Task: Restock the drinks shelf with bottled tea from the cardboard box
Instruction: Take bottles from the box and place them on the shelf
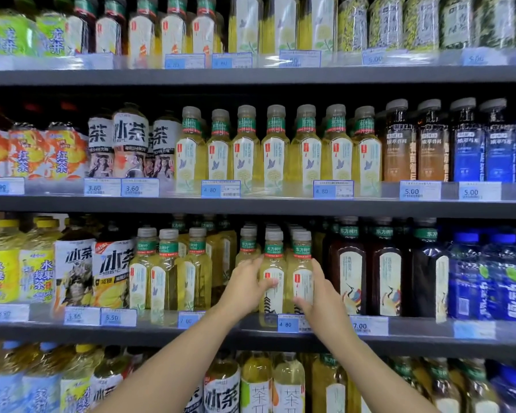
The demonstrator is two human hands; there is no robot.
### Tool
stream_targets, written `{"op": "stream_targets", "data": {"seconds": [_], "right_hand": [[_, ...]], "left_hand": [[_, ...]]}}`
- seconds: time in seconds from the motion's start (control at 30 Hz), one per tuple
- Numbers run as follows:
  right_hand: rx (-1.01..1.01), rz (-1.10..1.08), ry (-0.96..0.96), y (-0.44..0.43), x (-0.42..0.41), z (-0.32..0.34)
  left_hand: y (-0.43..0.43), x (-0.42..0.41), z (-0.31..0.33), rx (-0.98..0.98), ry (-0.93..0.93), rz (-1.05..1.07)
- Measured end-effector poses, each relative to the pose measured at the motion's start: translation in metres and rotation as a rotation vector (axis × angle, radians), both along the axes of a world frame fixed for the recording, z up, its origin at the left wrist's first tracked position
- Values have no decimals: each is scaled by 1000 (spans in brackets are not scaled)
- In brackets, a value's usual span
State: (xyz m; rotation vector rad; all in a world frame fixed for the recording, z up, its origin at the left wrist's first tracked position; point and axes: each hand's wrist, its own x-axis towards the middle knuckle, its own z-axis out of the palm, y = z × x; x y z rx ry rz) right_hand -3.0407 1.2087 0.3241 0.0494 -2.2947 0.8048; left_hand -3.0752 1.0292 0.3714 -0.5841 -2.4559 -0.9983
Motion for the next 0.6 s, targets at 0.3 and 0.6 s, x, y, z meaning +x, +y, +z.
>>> {"op": "stream_targets", "data": {"seconds": [0.3, 0.6], "right_hand": [[-19, 10, -20, -2, 13, -3], [410, 34, 330, -28, 75, -96]], "left_hand": [[0, 18, -12, 73, 43, 8], [-32, 80, -129, 0, 231, 52]]}}
